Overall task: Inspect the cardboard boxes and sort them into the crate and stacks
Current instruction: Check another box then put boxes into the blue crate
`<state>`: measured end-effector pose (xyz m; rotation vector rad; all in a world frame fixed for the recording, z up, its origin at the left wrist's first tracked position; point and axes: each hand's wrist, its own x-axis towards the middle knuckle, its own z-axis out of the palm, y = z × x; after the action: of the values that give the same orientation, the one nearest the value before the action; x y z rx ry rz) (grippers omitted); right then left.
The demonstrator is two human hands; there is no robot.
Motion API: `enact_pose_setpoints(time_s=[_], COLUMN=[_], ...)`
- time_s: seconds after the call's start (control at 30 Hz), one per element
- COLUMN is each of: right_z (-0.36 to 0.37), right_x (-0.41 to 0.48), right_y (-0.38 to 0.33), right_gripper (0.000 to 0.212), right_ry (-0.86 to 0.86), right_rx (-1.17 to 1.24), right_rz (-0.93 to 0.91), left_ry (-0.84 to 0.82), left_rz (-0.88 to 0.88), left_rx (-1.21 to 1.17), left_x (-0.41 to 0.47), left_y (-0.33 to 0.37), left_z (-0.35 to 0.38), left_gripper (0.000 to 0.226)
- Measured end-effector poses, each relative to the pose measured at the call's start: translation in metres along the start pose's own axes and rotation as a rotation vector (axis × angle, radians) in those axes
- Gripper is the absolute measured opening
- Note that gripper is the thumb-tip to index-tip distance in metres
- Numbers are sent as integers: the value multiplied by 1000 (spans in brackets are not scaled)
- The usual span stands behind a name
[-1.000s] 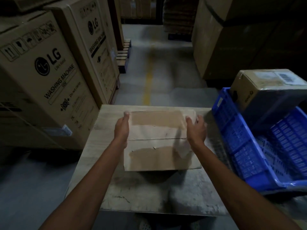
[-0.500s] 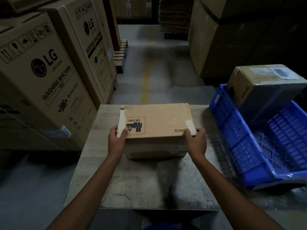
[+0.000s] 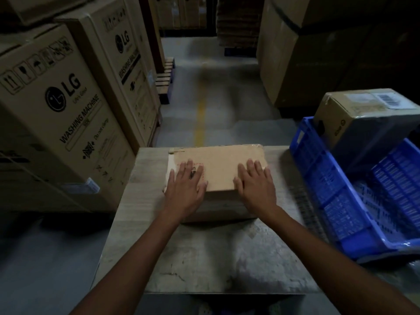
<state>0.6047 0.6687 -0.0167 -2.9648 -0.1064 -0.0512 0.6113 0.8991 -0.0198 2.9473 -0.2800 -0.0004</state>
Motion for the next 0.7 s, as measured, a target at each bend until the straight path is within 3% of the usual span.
enact_pose_setpoints(time_s=[0.23, 0.37, 0.5, 0.7], right_z=[-9, -30, -14, -14], right_x=[4, 20, 27, 28], right_y=[3, 1, -19, -6], right_gripper=[59, 58, 72, 74], right_ry=[-33, -30, -133, -149], right_rx=[-77, -52, -49, -77], right_rz=[-49, -38, -30, -70], left_ry=[-113, -76, -196, -178], left_rz=[32, 88, 127, 132], left_rx=[74, 71, 69, 38], left_x=[11, 45, 55, 57], left_y=[-2, 4, 1, -4], left_z=[-19, -47, -28, -15], left_gripper=[60, 45, 66, 68])
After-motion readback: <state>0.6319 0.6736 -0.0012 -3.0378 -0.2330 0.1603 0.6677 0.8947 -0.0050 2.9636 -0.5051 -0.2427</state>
